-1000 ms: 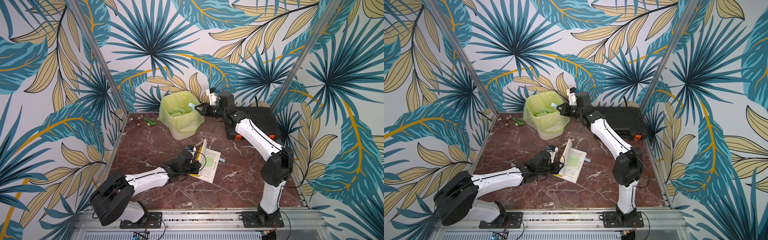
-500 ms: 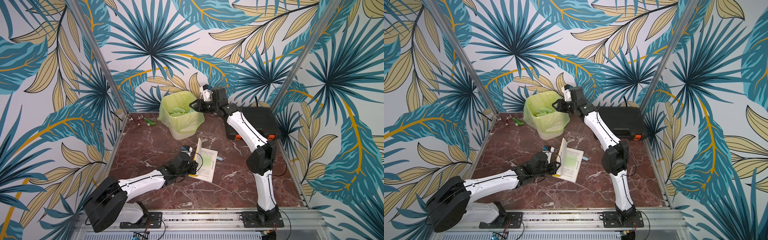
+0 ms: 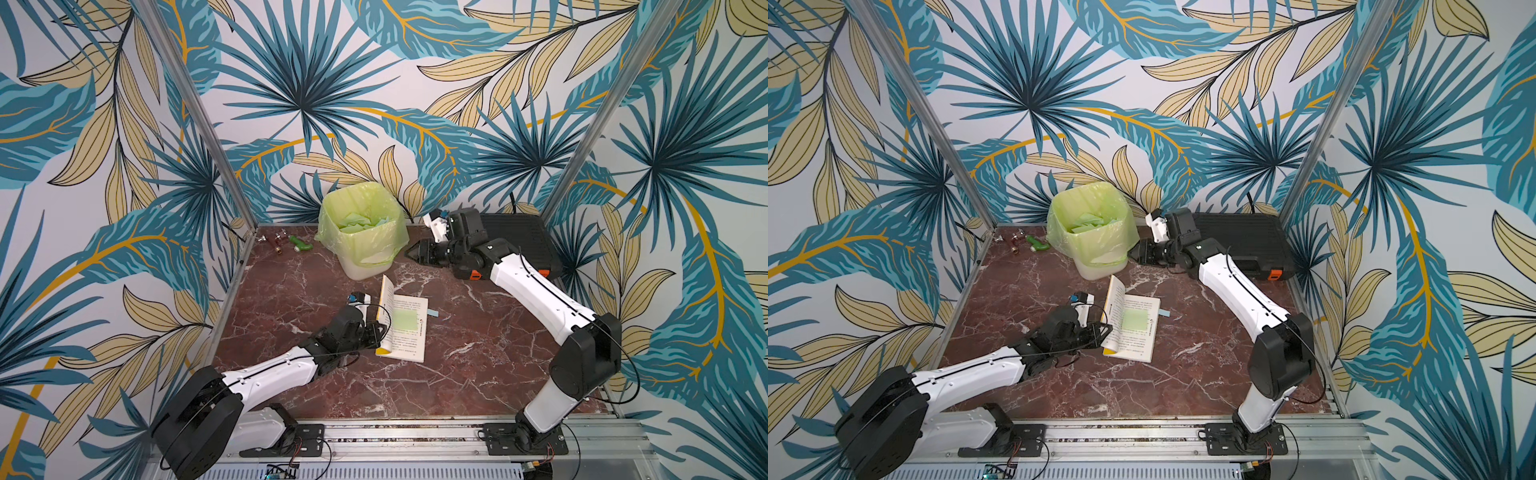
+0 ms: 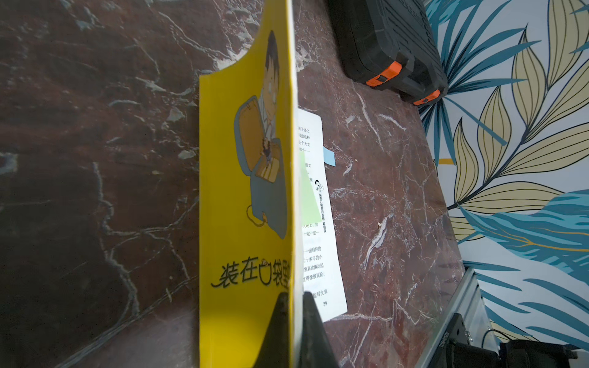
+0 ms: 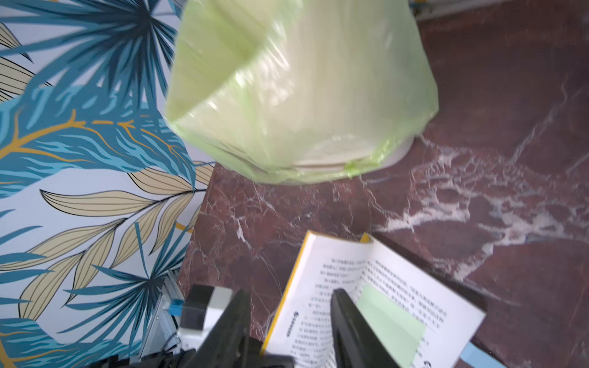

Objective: Peel off the used sticky note
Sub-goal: Tear off the note from the book.

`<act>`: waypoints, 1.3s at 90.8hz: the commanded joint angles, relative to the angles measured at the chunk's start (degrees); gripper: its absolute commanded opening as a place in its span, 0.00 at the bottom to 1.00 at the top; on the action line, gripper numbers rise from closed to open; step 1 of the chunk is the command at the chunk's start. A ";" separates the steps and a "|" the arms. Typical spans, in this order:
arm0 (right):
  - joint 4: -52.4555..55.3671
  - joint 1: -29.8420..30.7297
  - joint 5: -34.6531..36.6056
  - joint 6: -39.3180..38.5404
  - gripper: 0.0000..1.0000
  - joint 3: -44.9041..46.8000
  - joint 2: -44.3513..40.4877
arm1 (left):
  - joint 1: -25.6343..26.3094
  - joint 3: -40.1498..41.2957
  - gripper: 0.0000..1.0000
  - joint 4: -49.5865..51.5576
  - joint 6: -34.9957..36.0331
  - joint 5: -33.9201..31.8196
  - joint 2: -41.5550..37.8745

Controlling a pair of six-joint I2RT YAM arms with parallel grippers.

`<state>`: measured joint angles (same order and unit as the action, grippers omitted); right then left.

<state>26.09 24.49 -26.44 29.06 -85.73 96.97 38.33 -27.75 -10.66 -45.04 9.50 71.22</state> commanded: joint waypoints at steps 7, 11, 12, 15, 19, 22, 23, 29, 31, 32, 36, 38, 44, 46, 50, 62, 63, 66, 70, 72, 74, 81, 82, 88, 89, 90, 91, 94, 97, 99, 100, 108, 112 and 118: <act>-0.16 1.04 -1.14 3.06 0.47 10.46 -1.07 | -2.73 4.19 0.00 -7.02 -1.98 3.06 -0.10; -0.20 1.21 -0.54 3.63 0.48 12.36 -1.28 | -3.15 4.69 0.00 -7.36 -2.07 3.30 -0.16; -0.27 1.19 -0.50 3.81 0.48 12.84 -1.31 | -3.25 4.75 0.00 -7.41 -2.07 3.36 -0.18; -0.62 1.19 -0.51 4.36 0.49 14.45 -1.34 | -3.52 5.05 0.00 -7.59 -2.15 3.48 -0.27; -1.19 1.23 -0.49 5.25 0.50 16.62 -1.28 | -3.81 5.35 0.00 -7.50 -2.16 3.60 -0.37; -1.50 1.26 -0.58 6.02 0.51 17.97 -1.14 | -3.93 5.41 0.00 -7.41 -2.16 3.55 -0.46; -1.66 1.30 -0.61 6.24 0.51 18.41 -1.02 | -3.95 5.42 0.00 -7.39 -2.16 3.58 -0.51; -2.71 1.41 -1.02 7.73 0.53 20.42 -0.68 | -4.12 5.43 0.00 -7.08 -2.16 3.59 -0.56; -3.23 1.43 -1.26 8.42 0.53 21.15 -0.47 | -4.13 5.38 0.00 -6.99 -2.16 3.60 -0.49; -3.54 1.43 -1.47 8.62 0.54 21.45 -0.38 | -4.14 5.36 0.00 -6.87 -2.07 3.55 -0.48; -4.64 1.56 -2.35 9.81 0.54 22.96 0.17 | -4.17 5.14 0.00 -6.61 -1.95 3.57 -0.33; -5.44 1.65 -2.85 11.04 0.55 23.84 0.63 | -4.17 5.02 0.00 -6.43 -1.87 3.55 -0.26; -6.56 1.74 -3.33 12.95 0.55 25.62 1.54 | -4.30 4.54 0.00 -5.80 -1.52 3.83 -0.12; -7.10 1.73 -3.57 13.41 0.56 26.14 1.79 | -4.31 4.30 0.00 -5.54 -1.43 3.83 -0.12; -8.45 1.85 -4.29 14.22 0.56 27.43 2.21 | -4.30 4.06 0.00 -5.29 -1.32 3.93 -0.11; -12.05 1.88 -5.43 15.86 0.56 29.50 3.65 | -4.40 3.31 0.00 -4.50 -0.79 3.89 0.18; -12.26 1.88 -5.49 15.99 0.56 29.58 3.79 | -4.36 3.27 0.00 -4.44 -0.77 3.92 0.25; -12.87 1.90 -5.64 16.23 0.56 29.72 4.30 | -4.45 3.17 0.00 -4.33 -0.65 3.90 0.42; -13.05 1.96 -5.85 16.50 0.56 29.75 4.78 | -4.45 3.07 0.00 -4.35 -0.63 4.01 0.64; -13.03 1.94 -5.89 16.54 0.55 29.70 5.00 | -4.46 3.06 0.00 -4.41 -0.66 4.12 0.78; -13.02 1.89 -5.93 16.55 0.55 29.69 5.21 | -4.48 3.05 0.00 -4.43 -0.73 4.08 0.87; -16.12 1.92 -6.13 17.04 0.53 29.75 5.83 | -4.55 3.14 0.00 -4.63 -0.81 4.01 1.09; -16.22 1.90 -6.20 17.15 0.53 29.79 5.94 | -4.52 3.14 0.00 -4.68 -0.83 4.03 1.10; -17.53 2.02 -6.56 17.86 0.50 29.92 6.41 | -4.52 3.22 0.00 -4.81 -0.84 3.92 1.31; -17.77 2.04 -6.63 17.96 0.50 29.92 6.49 | -4.55 3.22 0.00 -4.81 -0.84 3.94 1.30; -18.02 2.04 -6.66 18.09 0.49 29.92 6.62 | -4.52 3.18 0.00 -4.81 -0.84 3.94 1.29; -18.14 2.00 -6.73 18.25 0.48 29.92 6.68 | -4.55 3.20 0.00 -4.81 -0.89 3.95 1.29; -18.69 2.12 -6.81 18.56 0.47 29.92 6.93 | -4.53 3.22 0.00 -4.81 -0.89 3.90 1.39; -19.13 2.08 -6.87 18.84 0.46 29.92 7.18 | -4.53 3.18 0.00 -4.81 -0.80 3.90 1.40; -19.38 2.13 -6.87 19.02 0.46 29.92 7.29 | -4.50 3.17 0.00 -4.81 -0.79 3.89 1.38; -19.57 2.18 -6.87 19.15 0.46 29.92 7.37 | -4.54 3.20 0.00 -4.81 -0.82 3.88 1.38; -20.84 2.14 -6.90 20.02 0.39 30.14 7.57 | -4.55 3.07 0.00 -4.77 -0.84 3.73 1.38; -21.19 2.17 -6.77 20.35 0.35 30.27 7.50 | -4.55 2.99 0.00 -4.79 -0.76 3.77 1.46; -21.12 2.21 -6.42 20.56 0.24 30.28 7.09 | -4.57 2.88 0.00 -4.73 -0.63 3.82 1.71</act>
<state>7.05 26.35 -32.67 48.49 -56.75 103.63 34.59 -24.08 -17.30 -46.76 15.42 71.72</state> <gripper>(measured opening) 0.319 0.066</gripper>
